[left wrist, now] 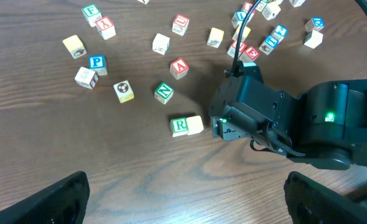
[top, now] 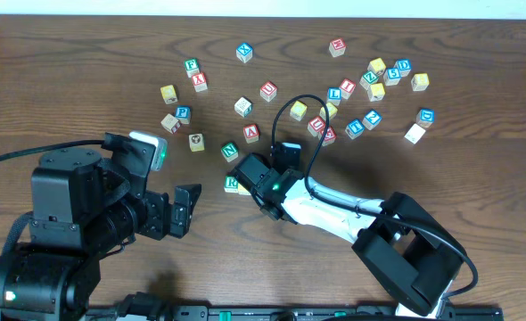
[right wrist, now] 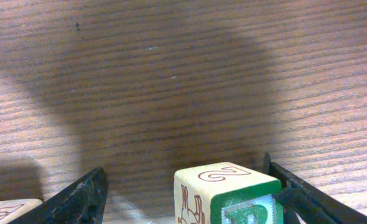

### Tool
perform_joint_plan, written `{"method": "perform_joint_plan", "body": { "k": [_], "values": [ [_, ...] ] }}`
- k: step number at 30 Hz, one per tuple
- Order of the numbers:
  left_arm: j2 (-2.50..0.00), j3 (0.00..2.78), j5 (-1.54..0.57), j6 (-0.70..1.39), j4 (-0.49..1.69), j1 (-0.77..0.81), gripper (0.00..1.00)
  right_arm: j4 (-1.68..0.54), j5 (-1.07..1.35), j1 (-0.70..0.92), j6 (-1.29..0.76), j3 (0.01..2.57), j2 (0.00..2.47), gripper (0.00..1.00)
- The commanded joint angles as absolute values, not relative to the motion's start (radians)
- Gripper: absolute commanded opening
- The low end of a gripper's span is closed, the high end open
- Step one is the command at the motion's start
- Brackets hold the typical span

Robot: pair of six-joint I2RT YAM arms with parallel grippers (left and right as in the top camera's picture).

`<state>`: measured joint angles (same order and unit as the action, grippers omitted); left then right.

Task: Spell out ROBOT
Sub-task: 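Open the right gripper wider around the B block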

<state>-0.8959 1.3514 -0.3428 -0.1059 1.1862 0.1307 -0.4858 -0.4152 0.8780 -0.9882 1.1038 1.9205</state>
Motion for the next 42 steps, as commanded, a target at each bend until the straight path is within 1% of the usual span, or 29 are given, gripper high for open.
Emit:
{"method": "perform_joint_plan", "body": {
  "k": [1, 19, 21, 24, 29, 31, 32, 42],
  "values": [
    [-0.894, 1.354, -0.355, -0.112, 1.188, 0.125, 0.98, -0.496, -0.409, 0.871, -0.994, 1.105, 1.935, 0.75],
    [-0.894, 1.354, -0.355, -0.112, 1.189, 0.125, 0.98, -0.517, -0.421, 0.871, -0.994, 1.105, 1.930, 0.78],
    [-0.894, 1.354, -0.355, -0.112, 1.188, 0.125, 0.98, -0.517, -0.421, 0.871, -0.994, 1.105, 1.930, 0.81],
    [-0.894, 1.354, -0.355, -0.112, 1.189, 0.125, 0.98, -0.517, -0.421, 0.871, -0.994, 1.105, 1.928, 0.82],
    [-0.894, 1.354, -0.355, -0.112, 1.189, 0.125, 0.98, -0.521, -0.420, 0.871, -0.989, 1.105, 1.922, 0.92],
    [-0.894, 1.354, -0.355, -0.112, 1.189, 0.125, 0.98, -0.521, -0.421, 0.871, -0.987, 1.105, 1.922, 0.98],
    [-0.894, 1.354, -0.355, -0.112, 1.189, 0.125, 0.98, -0.521, -0.420, 0.871, -0.987, 1.105, 1.922, 0.99],
    [-0.894, 1.354, -0.355, -0.112, 1.189, 0.125, 0.98, -0.525, -0.421, 0.871, -0.987, 1.105, 1.922, 0.99]
  ]
}}
